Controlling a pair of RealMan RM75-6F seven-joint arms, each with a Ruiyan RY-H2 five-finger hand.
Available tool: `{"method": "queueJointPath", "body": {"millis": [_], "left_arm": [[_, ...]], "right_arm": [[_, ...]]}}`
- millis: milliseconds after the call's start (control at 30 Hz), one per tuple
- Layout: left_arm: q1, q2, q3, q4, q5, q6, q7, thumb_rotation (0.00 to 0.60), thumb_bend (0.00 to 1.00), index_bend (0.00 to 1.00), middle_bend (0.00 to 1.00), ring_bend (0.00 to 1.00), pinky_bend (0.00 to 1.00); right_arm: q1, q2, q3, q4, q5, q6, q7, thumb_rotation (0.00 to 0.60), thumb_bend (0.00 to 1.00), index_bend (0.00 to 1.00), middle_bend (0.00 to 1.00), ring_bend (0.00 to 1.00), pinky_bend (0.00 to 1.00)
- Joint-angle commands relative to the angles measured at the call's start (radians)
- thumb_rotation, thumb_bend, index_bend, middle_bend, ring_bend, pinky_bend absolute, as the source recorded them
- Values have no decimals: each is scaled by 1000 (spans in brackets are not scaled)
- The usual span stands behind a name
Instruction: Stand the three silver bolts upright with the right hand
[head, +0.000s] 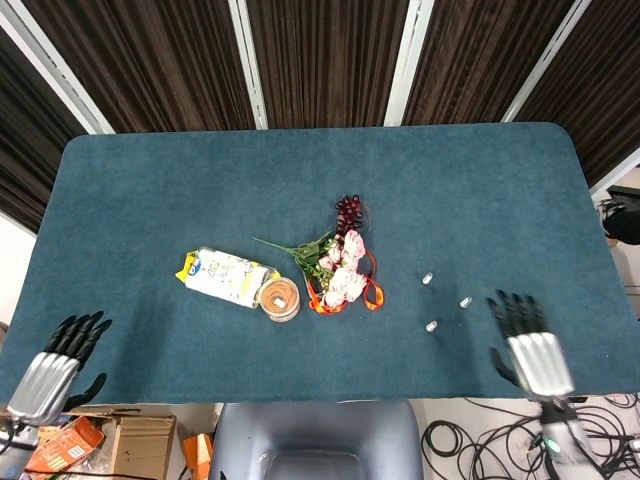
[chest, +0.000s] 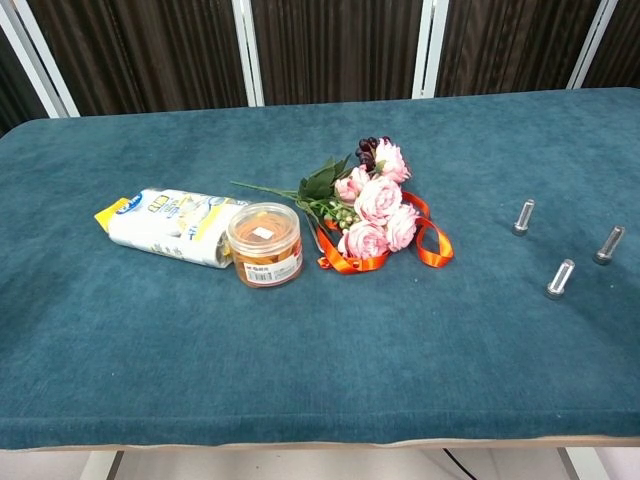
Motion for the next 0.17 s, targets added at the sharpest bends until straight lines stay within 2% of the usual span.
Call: {"method": "queueJointPath", "body": {"millis": [33, 167], "left_arm": [[13, -4, 14, 2, 16, 15, 23, 600, 375, 0, 0, 0, 0], [13, -8, 21, 7, 61, 36, 14, 600, 375, 0, 0, 0, 0]], "right_arm": [[-115, 35, -23, 84, -31, 133, 117, 600, 356, 0, 0, 0, 0], [-117, 48, -17, 86, -36, 111, 146, 600, 356, 0, 0, 0, 0]]}}
